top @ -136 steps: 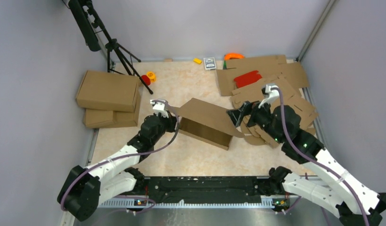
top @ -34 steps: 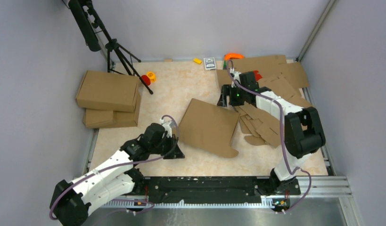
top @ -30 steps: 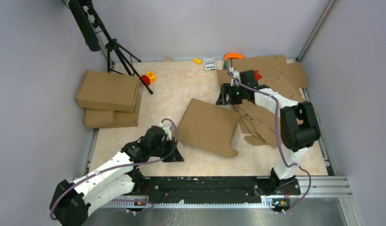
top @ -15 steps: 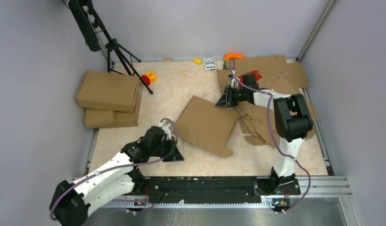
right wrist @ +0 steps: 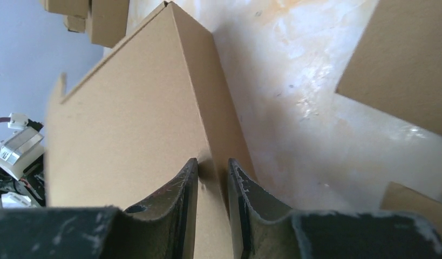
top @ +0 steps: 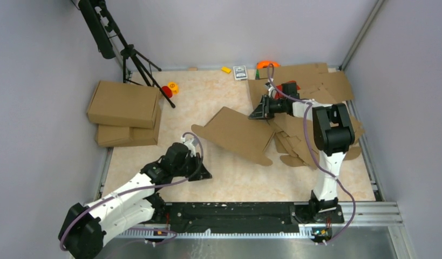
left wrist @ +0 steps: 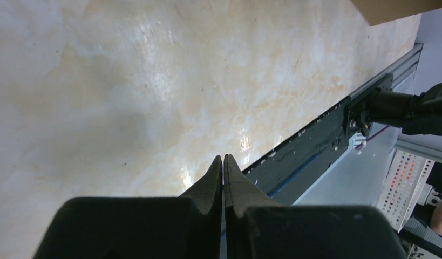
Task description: Fold the paper box
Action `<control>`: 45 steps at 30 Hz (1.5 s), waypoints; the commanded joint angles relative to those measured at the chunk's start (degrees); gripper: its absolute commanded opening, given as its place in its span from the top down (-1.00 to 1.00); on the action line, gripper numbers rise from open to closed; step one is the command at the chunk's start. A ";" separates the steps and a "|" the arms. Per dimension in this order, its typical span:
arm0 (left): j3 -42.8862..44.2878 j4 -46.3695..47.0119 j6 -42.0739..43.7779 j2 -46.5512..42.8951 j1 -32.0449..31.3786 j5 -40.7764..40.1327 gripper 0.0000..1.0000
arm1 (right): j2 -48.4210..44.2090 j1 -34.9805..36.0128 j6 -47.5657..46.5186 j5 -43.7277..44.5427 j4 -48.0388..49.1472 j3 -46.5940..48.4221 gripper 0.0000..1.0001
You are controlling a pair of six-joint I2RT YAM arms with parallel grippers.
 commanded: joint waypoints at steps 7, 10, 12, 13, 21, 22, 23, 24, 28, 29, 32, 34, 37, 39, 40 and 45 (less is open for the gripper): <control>-4.90 27.25 -1.16 6.01 0.47 -7.27 1.00 | 4.44 -1.33 -5.98 7.82 -3.07 1.05 0.56; -6.42 40.61 -0.30 10.15 0.43 -10.62 1.00 | 3.54 -1.36 -4.96 6.67 -1.05 0.12 0.56; -4.96 46.27 0.85 14.62 0.34 -12.84 1.00 | 2.30 -1.09 -4.91 6.82 -0.56 -0.35 0.56; -3.34 47.90 1.46 17.39 0.38 -13.37 1.00 | 1.65 -0.82 -4.99 7.07 -0.53 -0.53 0.56; 12.43 53.56 4.23 35.63 0.38 -8.46 1.00 | -4.46 2.46 -6.45 7.98 -2.28 -2.45 0.53; 13.50 53.80 4.67 36.48 0.34 -8.12 1.00 | -5.43 2.97 -6.61 8.02 -2.43 -3.07 0.53; 14.47 53.63 5.17 37.10 0.38 -7.61 1.00 | -6.33 3.50 -6.57 8.03 -2.43 -3.66 0.53; 15.34 53.46 5.38 37.36 0.38 -7.33 1.00 | -7.65 4.08 -6.27 7.95 -2.15 -4.54 0.52; 16.75 53.45 6.83 36.84 0.18 -4.51 1.00 | -11.51 7.31 -5.21 7.69 -1.93 -7.18 0.52; 16.59 52.54 7.06 36.39 0.06 -4.43 1.00 | -12.75 8.43 -5.05 8.32 -2.27 -7.95 0.52; 13.75 51.31 6.79 33.60 -0.06 -4.76 1.00 | -16.45 11.54 -3.92 10.53 -1.90 -10.91 0.52; 10.83 50.48 6.62 30.88 -0.25 -4.25 1.00 | -18.94 13.25 -1.76 11.88 -0.43 -13.69 0.52; 7.61 46.17 7.11 25.58 -1.24 -4.81 1.00 | -23.24 15.99 0.62 15.54 0.17 -17.76 0.52; 5.09 42.85 7.37 21.35 -1.52 -5.46 1.00 | -26.01 17.96 1.33 20.00 -0.87 -19.77 0.52; 3.69 41.06 7.33 19.11 -1.55 -5.92 1.00 | -27.34 18.72 1.91 21.68 -0.98 -20.78 0.51; -0.09 30.75 6.73 7.80 -1.51 -8.53 1.00 | -33.29 21.63 3.85 26.39 -2.17 -23.73 0.51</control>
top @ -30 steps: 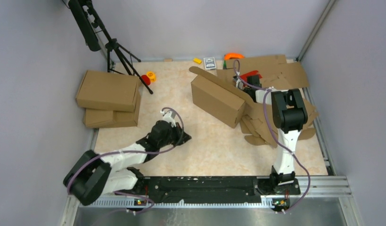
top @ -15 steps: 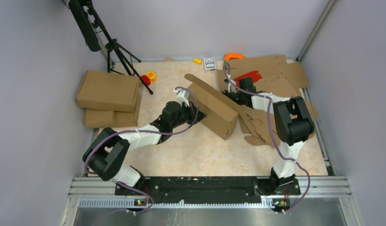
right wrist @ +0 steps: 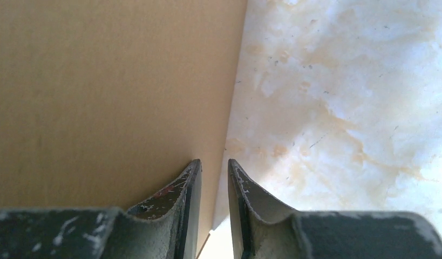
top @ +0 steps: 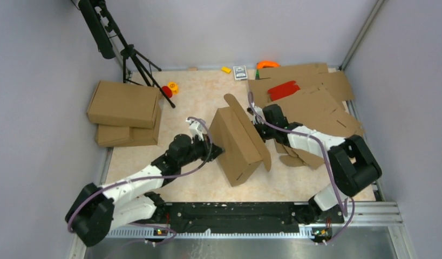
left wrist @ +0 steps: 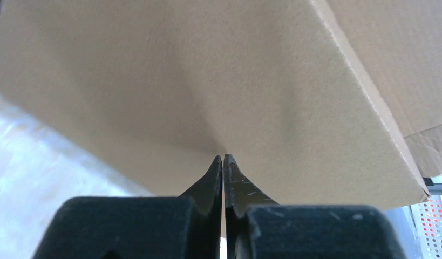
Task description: Fold the paper box
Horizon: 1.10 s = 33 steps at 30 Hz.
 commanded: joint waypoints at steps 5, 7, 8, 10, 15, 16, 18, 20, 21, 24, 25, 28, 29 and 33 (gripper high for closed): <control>-1.82 -23.95 -6.38 -18.72 0.92 -9.13 0.50 | -7.81 5.83 1.94 10.34 -5.30 1.85 0.50; -2.79 -23.83 -8.87 -22.13 1.09 -7.00 0.21 | -8.26 6.65 2.29 11.38 -5.98 2.11 0.49; -3.02 -23.92 -10.05 -23.46 1.10 -6.09 0.10 | -8.44 6.85 2.47 11.54 -6.12 2.07 0.49; -3.05 -23.84 -11.26 -25.55 1.19 -4.34 -0.05 | -8.85 7.27 2.81 12.09 -6.52 2.02 0.49; -1.87 -21.81 -13.84 -28.55 1.28 -0.33 -0.66 | -10.43 7.58 3.43 12.61 -6.85 1.52 0.49; -1.51 -21.58 -14.23 -28.51 1.28 0.61 -0.74 | -10.67 7.60 3.51 12.58 -6.85 1.44 0.49; -0.85 -21.56 -14.70 -28.06 1.28 1.16 -0.79 | -10.99 7.58 3.75 12.26 -6.85 1.34 0.49; -0.40 -21.57 -14.70 -27.32 1.36 0.97 -0.81 | -11.71 7.68 4.19 11.83 -6.45 1.20 0.48; -0.21 -21.61 -14.70 -27.11 1.36 0.96 -0.81 | -12.13 7.69 4.29 11.68 -6.43 1.16 0.47; -0.08 -21.61 -14.79 -27.27 1.34 0.84 -0.81 | -13.30 7.69 4.02 11.93 -7.20 1.32 0.46; -0.08 -21.57 -14.79 -27.29 1.36 0.56 -0.83 | -13.79 7.69 3.78 12.12 -7.66 1.40 0.45; 0.13 -20.27 -14.53 -26.03 1.32 0.78 -0.84 | -15.85 7.68 3.33 13.12 -8.87 1.27 0.38; 0.36 -19.74 -14.40 -25.52 1.40 1.11 -0.84 | -16.69 7.64 3.20 13.95 -9.30 1.17 0.34; 2.42 -19.56 -13.38 -23.84 1.37 2.64 -0.87 | -19.64 7.66 2.46 16.43 -11.11 1.82 0.08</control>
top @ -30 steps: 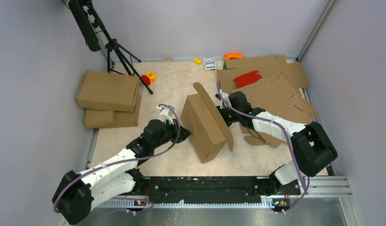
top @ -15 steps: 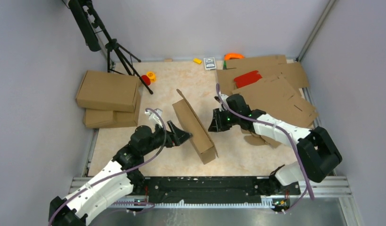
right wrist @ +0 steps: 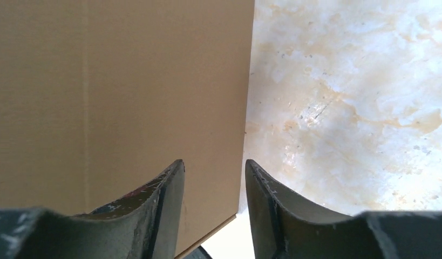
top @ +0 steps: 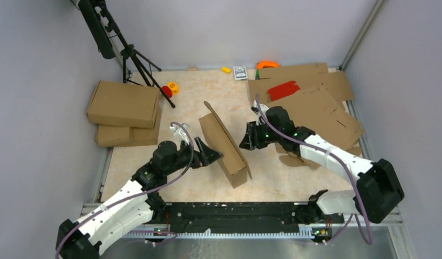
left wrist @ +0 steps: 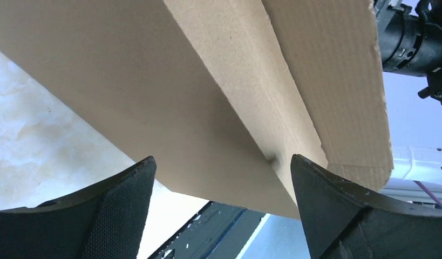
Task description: Fold the paper box
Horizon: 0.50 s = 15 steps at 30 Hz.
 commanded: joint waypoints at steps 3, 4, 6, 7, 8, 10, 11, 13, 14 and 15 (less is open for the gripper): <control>5.26 3.52 1.39 1.25 0.35 2.40 -0.95 | -5.66 0.75 -0.98 4.07 -3.55 3.99 -0.02; 5.52 3.91 1.40 1.57 0.38 2.74 -0.97 | -6.42 0.71 -1.02 4.66 -3.98 4.33 -0.05; 5.89 4.59 1.17 2.93 0.35 4.15 -0.98 | -8.20 0.77 -1.35 5.82 -4.35 4.49 -0.14; 6.16 4.74 1.14 3.94 0.37 5.09 -0.97 | -9.10 0.73 -1.56 6.00 -4.30 4.23 -0.23; 6.41 4.77 1.06 5.06 0.33 5.99 -0.98 | -10.07 0.68 -1.84 6.22 -4.23 3.79 -0.35; 6.88 3.95 1.40 7.25 0.30 7.03 -0.96 | -11.97 0.67 -2.28 6.17 -4.52 2.59 -0.48; 7.00 3.38 1.73 8.33 0.37 7.25 -0.93 | -13.05 0.67 -2.42 5.75 -4.66 2.05 -0.49; 6.98 3.11 2.08 10.22 0.38 8.01 -0.87 | -15.61 0.67 -2.66 4.99 -4.73 0.67 -0.49; 6.96 3.16 2.17 11.00 0.38 8.36 -0.84 | -17.10 0.67 -2.85 4.58 -4.61 -0.19 -0.49; 6.94 3.27 2.14 11.51 0.36 8.62 -0.81 | -18.77 0.67 -3.09 4.14 -4.10 -1.20 -0.49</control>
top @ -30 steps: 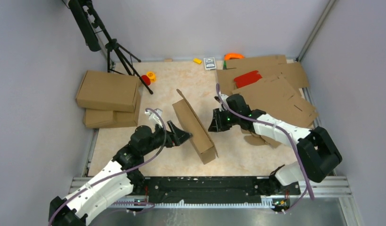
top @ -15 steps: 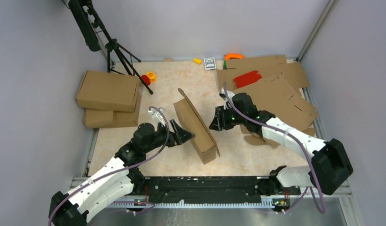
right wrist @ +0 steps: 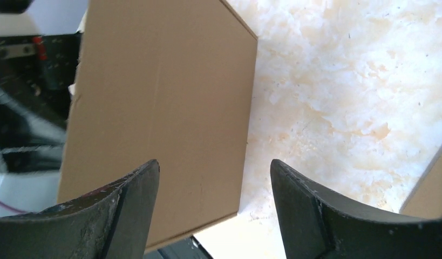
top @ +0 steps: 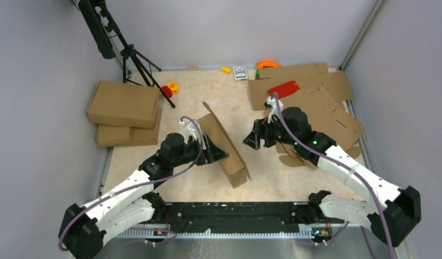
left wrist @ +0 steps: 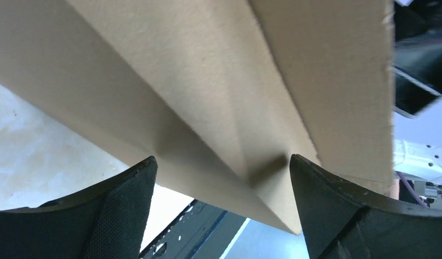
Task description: Fold the paper box
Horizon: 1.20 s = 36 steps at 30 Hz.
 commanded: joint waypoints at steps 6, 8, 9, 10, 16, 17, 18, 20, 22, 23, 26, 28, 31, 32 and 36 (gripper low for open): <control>2.22 0.23 1.66 3.18 0.19 1.40 -0.64 | -12.55 0.66 -2.41 -5.66 2.73 -5.26 -0.49; 2.41 -2.05 2.05 3.33 0.16 0.58 -0.55 | -13.56 0.67 -2.45 -6.28 2.88 -5.17 -0.49; 2.48 -2.25 2.32 3.46 0.20 0.59 -0.50 | -13.89 0.67 -2.46 -6.53 3.13 -5.17 -0.48; 2.57 -2.60 2.47 3.73 0.21 0.58 -0.48 | -14.06 0.67 -2.43 -6.84 3.37 -5.17 -0.48; 3.46 -3.77 3.43 5.90 0.21 2.20 -0.59 | -14.92 0.66 -2.93 -13.06 5.57 -6.06 -0.49; 3.78 -3.81 3.45 5.80 0.21 2.60 -0.64 | -15.42 0.67 -2.61 -13.41 6.03 -6.46 -0.50; 4.19 -3.90 3.45 5.56 0.21 2.86 -0.69 | -15.84 0.67 -2.11 -13.45 6.41 -7.13 -0.51; 5.38 -4.54 3.23 4.57 0.21 3.91 -0.77 | -16.56 0.66 -1.13 -12.42 6.53 -7.85 -0.52; 6.68 -5.20 2.58 3.09 0.21 5.98 -0.88 | -16.67 0.67 -0.80 -11.93 6.20 -7.96 -0.53; 7.17 -5.64 1.86 2.45 0.16 7.02 -0.95 | -16.72 0.67 -0.71 -11.70 6.20 -8.05 -0.53; 7.55 -6.54 -0.37 0.50 -0.03 10.54 -0.97 | -16.52 0.67 -0.47 -11.07 7.07 -8.53 -0.53; 7.96 -8.35 -0.84 -0.47 -0.61 11.29 -0.97 | -16.34 0.67 -0.24 -10.36 7.83 -9.07 -0.53; 7.58 -9.36 -2.04 -1.18 -3.11 10.82 -0.97 | -15.83 0.65 0.26 -10.29 9.71 -10.16 -0.53; 7.32 -9.22 -2.60 -1.00 -4.18 10.51 -0.97 | -15.56 0.67 0.38 -10.49 10.22 -10.37 -0.53; 8.12 -8.30 -4.02 1.80 -8.86 9.00 -0.97 | -14.36 0.66 0.39 -10.89 11.09 -10.46 -0.52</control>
